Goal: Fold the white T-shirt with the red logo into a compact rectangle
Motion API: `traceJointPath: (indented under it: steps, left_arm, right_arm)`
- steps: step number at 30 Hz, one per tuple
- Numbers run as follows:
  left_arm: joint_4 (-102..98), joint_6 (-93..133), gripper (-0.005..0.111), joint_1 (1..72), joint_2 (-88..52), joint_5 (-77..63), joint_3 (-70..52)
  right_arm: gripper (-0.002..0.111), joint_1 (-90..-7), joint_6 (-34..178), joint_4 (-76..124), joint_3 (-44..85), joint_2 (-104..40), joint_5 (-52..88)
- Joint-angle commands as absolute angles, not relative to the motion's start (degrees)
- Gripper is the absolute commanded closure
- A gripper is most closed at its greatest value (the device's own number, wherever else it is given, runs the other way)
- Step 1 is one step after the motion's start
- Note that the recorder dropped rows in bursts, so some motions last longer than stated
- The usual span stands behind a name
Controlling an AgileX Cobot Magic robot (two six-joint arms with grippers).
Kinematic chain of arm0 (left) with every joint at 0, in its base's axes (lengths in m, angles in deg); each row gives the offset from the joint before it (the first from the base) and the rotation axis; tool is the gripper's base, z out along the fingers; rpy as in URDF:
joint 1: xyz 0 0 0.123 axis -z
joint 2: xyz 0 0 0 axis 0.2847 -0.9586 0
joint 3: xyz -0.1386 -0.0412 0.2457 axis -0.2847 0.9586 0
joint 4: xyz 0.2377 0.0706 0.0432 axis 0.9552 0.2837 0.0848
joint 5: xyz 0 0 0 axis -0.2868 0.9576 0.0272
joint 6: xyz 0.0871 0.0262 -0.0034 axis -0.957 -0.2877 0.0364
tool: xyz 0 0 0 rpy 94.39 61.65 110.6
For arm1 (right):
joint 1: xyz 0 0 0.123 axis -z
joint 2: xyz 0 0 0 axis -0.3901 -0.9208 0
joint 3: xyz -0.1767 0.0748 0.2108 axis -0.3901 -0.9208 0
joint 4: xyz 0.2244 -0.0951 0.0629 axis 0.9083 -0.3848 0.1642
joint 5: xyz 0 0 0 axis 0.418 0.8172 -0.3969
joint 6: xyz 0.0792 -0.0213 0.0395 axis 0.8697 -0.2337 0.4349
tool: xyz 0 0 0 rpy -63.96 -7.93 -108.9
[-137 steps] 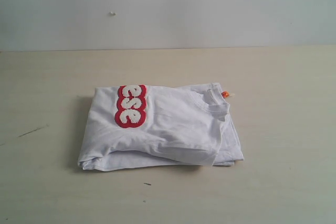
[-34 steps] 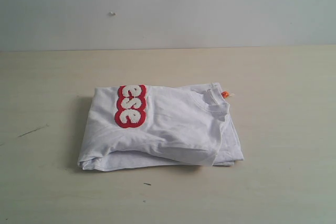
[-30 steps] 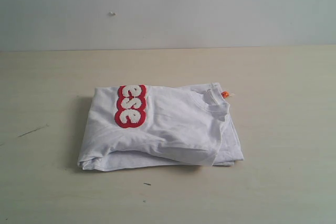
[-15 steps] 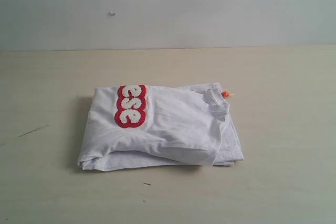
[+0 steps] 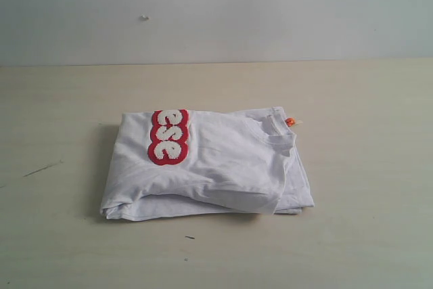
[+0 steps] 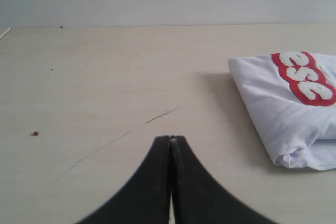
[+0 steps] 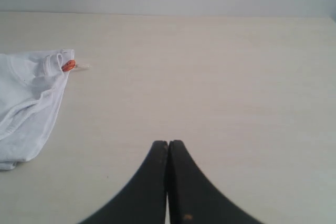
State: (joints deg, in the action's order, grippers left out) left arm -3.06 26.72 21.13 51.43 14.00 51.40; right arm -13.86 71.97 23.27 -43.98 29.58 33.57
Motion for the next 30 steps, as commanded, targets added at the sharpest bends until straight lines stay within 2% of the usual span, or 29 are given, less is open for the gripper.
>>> traceJointPath:
  steps: [1,12,30]
  left_arm:
    - [-3.6,27.2,0.107,21.0,51.7,13.3,51.6]
    - [-3.6,27.2,0.107,21.0,51.7,13.3,51.6]
    - [-3.6,27.1,0.107,21.0,51.7,13.3,51.6]
  right_arm:
    - [0.108,-13.5,71.2,23.7,-44.4,30.0,30.2]
    - [0.108,-13.5,77.5,24.1,-44.4,30.0,30.6]
    - [0.108,-13.5,73.1,24.1,-44.4,30.0,30.3]
